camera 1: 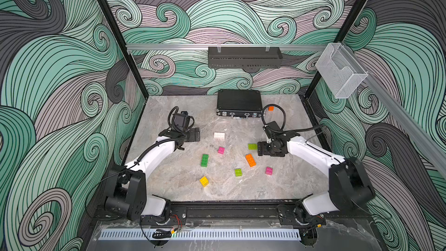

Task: Assemble a carrot with lego
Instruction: Pick up the lego brick from the center of the board.

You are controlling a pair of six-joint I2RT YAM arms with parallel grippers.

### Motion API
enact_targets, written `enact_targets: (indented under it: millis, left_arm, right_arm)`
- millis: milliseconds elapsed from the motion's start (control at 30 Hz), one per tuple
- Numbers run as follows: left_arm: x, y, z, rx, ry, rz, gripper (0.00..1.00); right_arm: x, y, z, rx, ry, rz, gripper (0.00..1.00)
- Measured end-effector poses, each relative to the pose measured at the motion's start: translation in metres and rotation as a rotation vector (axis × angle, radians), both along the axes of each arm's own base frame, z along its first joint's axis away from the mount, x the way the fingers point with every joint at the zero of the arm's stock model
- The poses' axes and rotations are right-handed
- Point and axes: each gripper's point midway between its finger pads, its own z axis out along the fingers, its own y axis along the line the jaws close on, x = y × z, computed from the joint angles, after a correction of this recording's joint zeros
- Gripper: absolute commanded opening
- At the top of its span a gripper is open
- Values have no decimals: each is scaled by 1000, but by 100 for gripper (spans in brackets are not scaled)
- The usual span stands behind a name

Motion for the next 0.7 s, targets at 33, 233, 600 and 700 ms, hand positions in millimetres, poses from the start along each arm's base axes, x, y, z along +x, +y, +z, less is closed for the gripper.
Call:
enact_targets:
  millis: [33,233,600,700]
  left_arm:
    - [0,0,0,-1,1,0,99]
    - [-2,-4,-1,-24,12,-10,99]
    - [-3,-7,-1,-40,16,-18,98]
    - [-3,-7,-1,-40,16,-18,99]
  right_arm:
    - [-10,-3,0,13,9,-23,85]
    - [-60,-15,-32,13,163,-112,82]
    - [-60,-8,-46,31,197,-158,61]
    - [-61,-7,-47,34,197,-166,59]
